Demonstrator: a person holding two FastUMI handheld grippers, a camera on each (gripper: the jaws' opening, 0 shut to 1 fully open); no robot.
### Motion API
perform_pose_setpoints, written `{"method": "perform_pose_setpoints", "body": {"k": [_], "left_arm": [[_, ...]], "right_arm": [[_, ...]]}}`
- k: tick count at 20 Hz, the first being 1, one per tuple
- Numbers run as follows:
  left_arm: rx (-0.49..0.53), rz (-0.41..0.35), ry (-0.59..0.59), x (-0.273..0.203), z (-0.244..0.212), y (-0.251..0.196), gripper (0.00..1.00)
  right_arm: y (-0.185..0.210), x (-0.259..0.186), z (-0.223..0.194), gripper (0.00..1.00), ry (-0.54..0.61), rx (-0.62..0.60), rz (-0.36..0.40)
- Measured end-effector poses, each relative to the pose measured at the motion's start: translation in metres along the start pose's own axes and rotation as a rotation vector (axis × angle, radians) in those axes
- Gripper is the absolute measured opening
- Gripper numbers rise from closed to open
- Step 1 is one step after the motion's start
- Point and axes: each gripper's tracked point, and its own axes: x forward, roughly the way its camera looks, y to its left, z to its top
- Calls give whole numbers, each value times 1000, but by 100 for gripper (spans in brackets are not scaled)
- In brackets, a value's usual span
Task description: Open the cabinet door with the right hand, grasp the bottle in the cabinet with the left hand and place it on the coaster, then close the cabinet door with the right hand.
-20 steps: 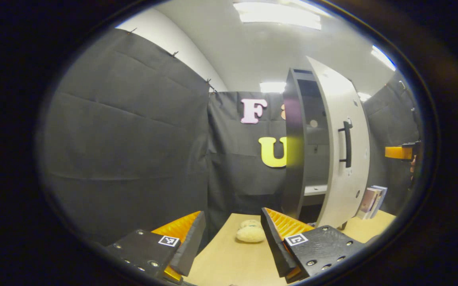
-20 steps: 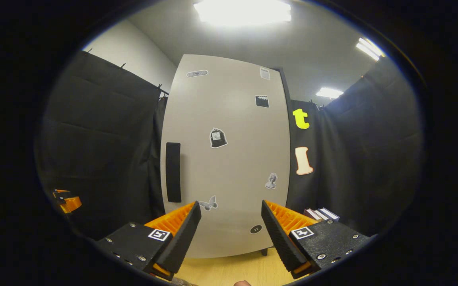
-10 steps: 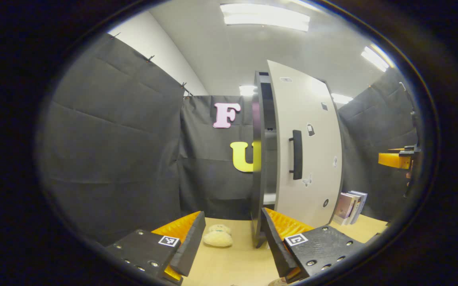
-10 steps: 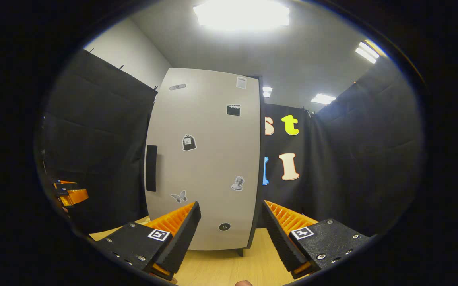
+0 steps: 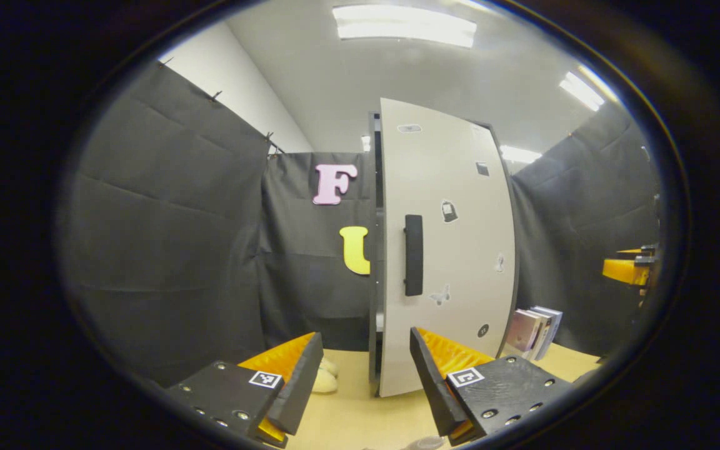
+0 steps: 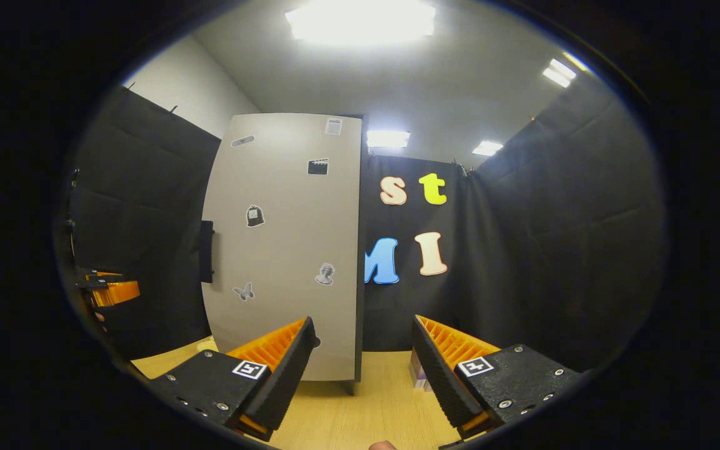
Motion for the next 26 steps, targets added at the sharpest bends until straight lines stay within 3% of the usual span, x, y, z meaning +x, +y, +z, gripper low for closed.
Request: {"method": "perform_pose_setpoints", "body": {"k": [7, 8, 9, 11, 13, 14, 21, 23, 24, 26], "left_arm": [[30, 13, 3, 0, 2, -21, 75], [30, 15, 3, -1, 2, -22, 80], [27, 18, 1, -1, 3, -23, 75], [22, 23, 0, -5, 4, -23, 80], [24, 28, -1, -9, 4, -22, 75], [26, 30, -1, -10, 4, -22, 80], [34, 44, 3, -19, 2, -17, 80], [42, 48, 7, -23, 2, -15, 75], [44, 51, 8, -24, 1, -14, 80], [42, 52, 6, -27, 3, -13, 80]], "right_arm": [[-31, -9, -12, 94, 24, 27, -43], [-32, -10, -13, 94, 28, 28, -45], [-32, -12, -13, 95, 31, 31, -48], [-31, -15, -12, 95, 30, 37, -46], [-30, -17, -12, 95, 31, 33, -47], [-29, -18, -12, 95, 32, 31, -48], [-23, -24, -12, 95, 38, 37, -51], [-20, -25, -11, 95, 38, 43, -49], [-19, -25, -10, 95, 38, 44, -50], [-16, -26, -9, 95, 36, 42, -50]]}}
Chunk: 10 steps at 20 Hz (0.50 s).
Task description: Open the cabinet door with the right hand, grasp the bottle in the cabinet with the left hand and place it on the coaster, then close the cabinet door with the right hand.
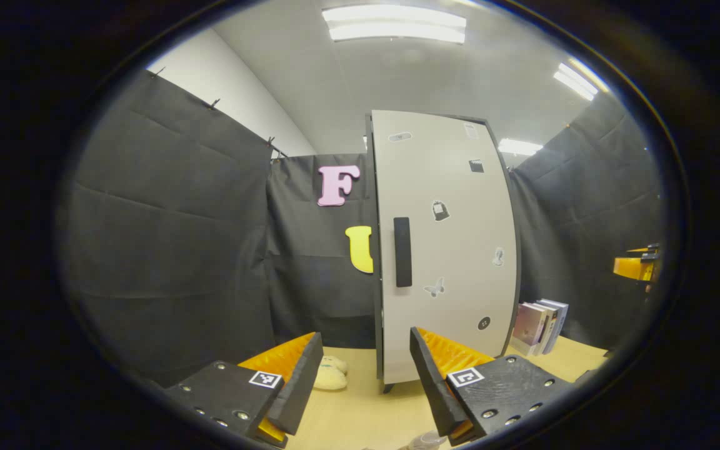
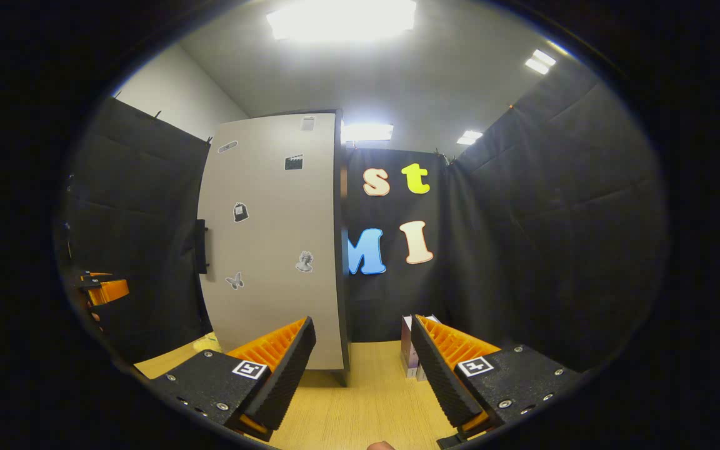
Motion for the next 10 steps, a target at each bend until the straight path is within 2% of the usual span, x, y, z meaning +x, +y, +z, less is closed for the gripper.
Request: {"method": "perform_pose_setpoints", "body": {"k": [7, 8, 10], "left_arm": [[1, 15, -4, -3, 0, 7, 80], [3, 17, -4, -4, 0, 9, 75], [2, 22, -3, -4, -1, 11, 75]], "right_arm": [[8, -1, 0, 95, 0, -12, -1], [9, -2, 2, 95, -3, -13, -1], [10, -1, 5, 95, -8, -15, -1]]}}
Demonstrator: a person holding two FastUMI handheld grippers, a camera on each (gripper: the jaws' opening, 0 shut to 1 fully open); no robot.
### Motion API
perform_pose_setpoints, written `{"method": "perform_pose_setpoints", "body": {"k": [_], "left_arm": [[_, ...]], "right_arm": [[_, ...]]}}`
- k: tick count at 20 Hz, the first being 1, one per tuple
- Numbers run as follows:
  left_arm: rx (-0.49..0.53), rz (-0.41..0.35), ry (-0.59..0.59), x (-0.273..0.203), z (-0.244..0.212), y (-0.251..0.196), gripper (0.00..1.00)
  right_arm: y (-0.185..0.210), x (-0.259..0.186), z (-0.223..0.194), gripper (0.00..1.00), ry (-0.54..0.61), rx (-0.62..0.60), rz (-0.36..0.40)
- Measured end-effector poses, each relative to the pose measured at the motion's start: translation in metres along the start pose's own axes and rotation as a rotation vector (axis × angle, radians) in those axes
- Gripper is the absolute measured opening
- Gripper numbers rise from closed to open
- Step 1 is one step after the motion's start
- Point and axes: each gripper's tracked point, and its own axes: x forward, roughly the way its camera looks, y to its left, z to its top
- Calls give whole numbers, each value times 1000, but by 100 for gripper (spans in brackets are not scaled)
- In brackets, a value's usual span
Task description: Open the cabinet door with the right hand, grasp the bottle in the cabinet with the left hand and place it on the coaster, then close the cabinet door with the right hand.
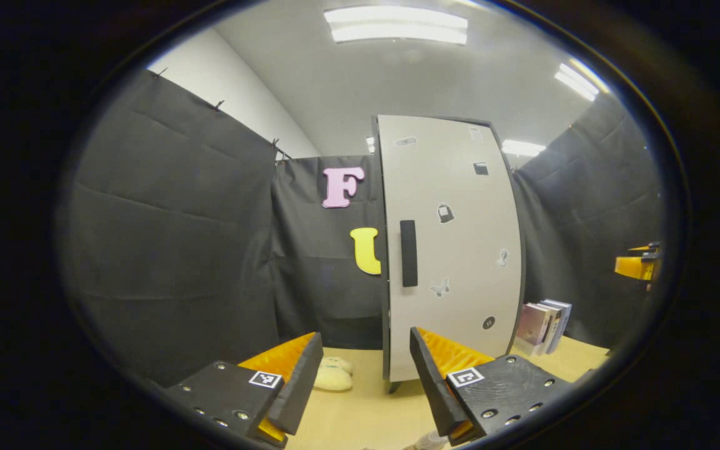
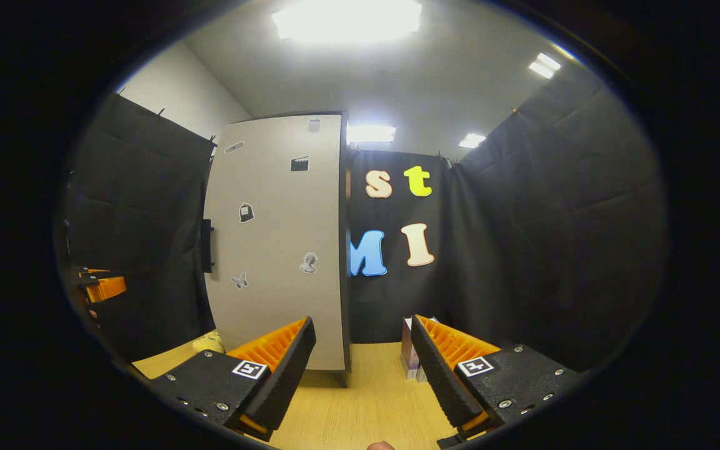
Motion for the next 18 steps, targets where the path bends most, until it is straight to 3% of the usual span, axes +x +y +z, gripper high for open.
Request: {"method": "perform_pose_setpoints", "body": {"k": [2, 3, 5, 6, 11, 12, 18], "left_arm": [[-5, 4, 1, -1, 0, 1, 80], [-4, 7, 2, -1, 1, 2, 75], [0, 11, 2, -2, 0, 4, 75], [2, 11, 3, -2, 0, 3, 81], [16, 16, 4, -2, 0, 5, 80], [16, 17, 5, -2, 0, 5, 75], [19, 25, 1, -3, 0, 7, 75]], "right_arm": [[4, 1, 0, 95, 0, 1, 4], [5, 1, -1, 95, 1, 1, 5], [7, 2, -2, 95, 2, -1, 7], [8, 3, -2, 95, 1, 0, 8], [10, 8, 1, 95, 0, 5, 9], [11, 9, 2, 95, -1, 5, 9], [14, 8, 1, 95, -4, 9, 9]]}}
